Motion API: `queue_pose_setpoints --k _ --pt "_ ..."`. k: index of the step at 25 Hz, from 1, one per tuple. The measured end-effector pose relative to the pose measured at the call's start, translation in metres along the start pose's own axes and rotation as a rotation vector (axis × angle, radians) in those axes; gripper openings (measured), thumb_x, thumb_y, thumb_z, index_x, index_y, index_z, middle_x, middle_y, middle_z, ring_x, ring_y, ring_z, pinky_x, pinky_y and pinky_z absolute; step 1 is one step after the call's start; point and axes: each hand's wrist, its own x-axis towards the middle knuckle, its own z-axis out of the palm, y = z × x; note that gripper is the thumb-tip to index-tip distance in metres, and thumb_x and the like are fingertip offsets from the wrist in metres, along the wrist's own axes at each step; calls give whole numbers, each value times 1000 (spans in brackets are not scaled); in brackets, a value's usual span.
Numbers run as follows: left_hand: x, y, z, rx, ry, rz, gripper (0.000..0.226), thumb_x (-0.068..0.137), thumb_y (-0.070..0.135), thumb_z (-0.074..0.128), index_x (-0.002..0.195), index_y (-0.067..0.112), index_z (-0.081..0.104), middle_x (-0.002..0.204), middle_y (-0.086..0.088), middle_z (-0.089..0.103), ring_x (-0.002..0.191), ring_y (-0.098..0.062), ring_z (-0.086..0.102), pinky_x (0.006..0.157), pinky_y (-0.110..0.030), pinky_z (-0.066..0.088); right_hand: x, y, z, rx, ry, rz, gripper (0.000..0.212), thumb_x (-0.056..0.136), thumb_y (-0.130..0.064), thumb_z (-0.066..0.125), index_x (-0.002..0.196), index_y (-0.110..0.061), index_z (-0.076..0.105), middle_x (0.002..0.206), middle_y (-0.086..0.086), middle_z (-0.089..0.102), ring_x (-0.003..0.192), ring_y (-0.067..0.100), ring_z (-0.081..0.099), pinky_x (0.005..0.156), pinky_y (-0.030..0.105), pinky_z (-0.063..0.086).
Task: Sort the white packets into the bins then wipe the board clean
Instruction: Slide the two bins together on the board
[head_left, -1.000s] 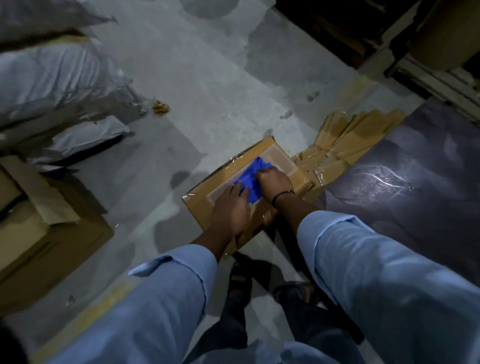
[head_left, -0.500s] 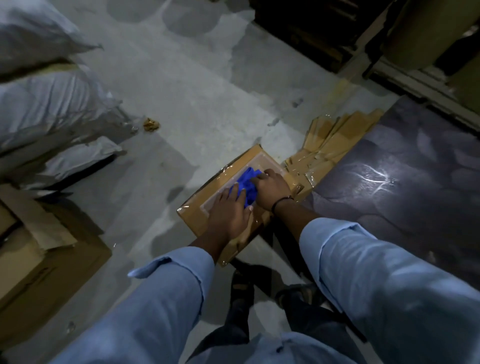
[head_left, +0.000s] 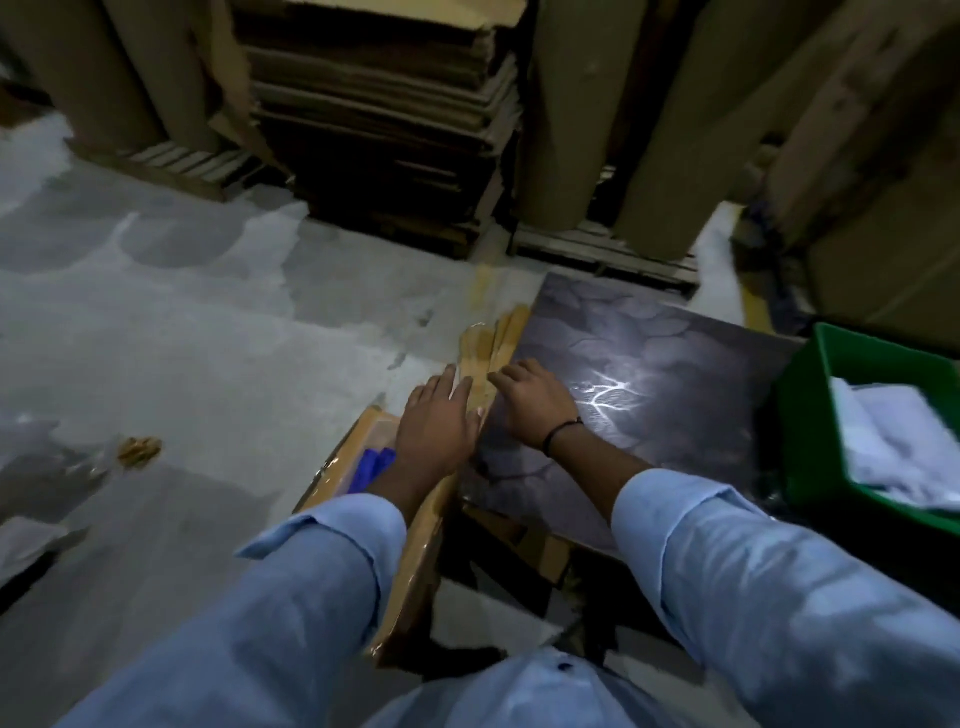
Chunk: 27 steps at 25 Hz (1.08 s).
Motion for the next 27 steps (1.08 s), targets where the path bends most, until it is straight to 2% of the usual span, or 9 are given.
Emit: queue_pose_setpoints --k 3,7,10,14,18,22,25,27 --pt "18 44 5 -39 -14 139 57 99 43 47 148 14 48 159 -17 39 136 -37 48 111 -48 39 -32 38 -14 27 79 121 60 76 -39 33 121 -14 64 109 10 67 104 34 55 79 44 51" --pt "24 115 14 -41 -60 342 59 104 43 41 156 17 35 167 -11 22 148 -32 34 119 -45 28 -97 80 -34 -11 160 315 48 79 -24 52 124 -15 62 116 8 66 109 30 54 85 44 51" --pt "20 161 23 -76 -71 486 59 104 45 40 156 19 34 167 -10 22 150 -28 30 121 -43 24 -148 105 -38 -32 223 436 47 81 -22 43 122 -13 64 116 9 66 111 32 53 87 46 51" --pt "15 208 37 -103 -103 633 57 101 47 45 151 18 43 164 -12 31 144 -29 40 116 -45 33 -209 129 -46 -68 299 579 43 77 -15 49 117 -12 66 117 10 66 115 38 53 90 45 50" --pt "14 251 42 -128 -132 724 56 98 44 50 148 17 47 162 -12 35 141 -32 44 112 -46 39 -258 158 -54 -96 321 705 45 72 -11 57 116 -8 68 114 14 66 112 40 52 96 46 49" --pt "13 292 50 -140 -126 804 54 97 41 53 143 14 52 159 -14 40 138 -34 47 111 -47 40 -299 193 -56 -81 316 843 52 75 -20 40 117 -4 66 116 21 64 115 48 50 99 51 47" --pt "12 328 58 -127 -120 839 54 96 42 52 143 14 53 157 -12 43 138 -33 47 111 -46 39 -331 223 -54 -67 285 910 52 70 -8 57 122 -5 63 123 22 61 120 47 47 105 52 43" --pt "10 355 64 -121 -137 833 56 96 43 52 144 15 52 157 -11 43 137 -33 48 110 -46 41 -352 243 -53 -55 280 933 54 70 -4 61 124 -6 62 123 22 60 120 46 46 104 51 43"
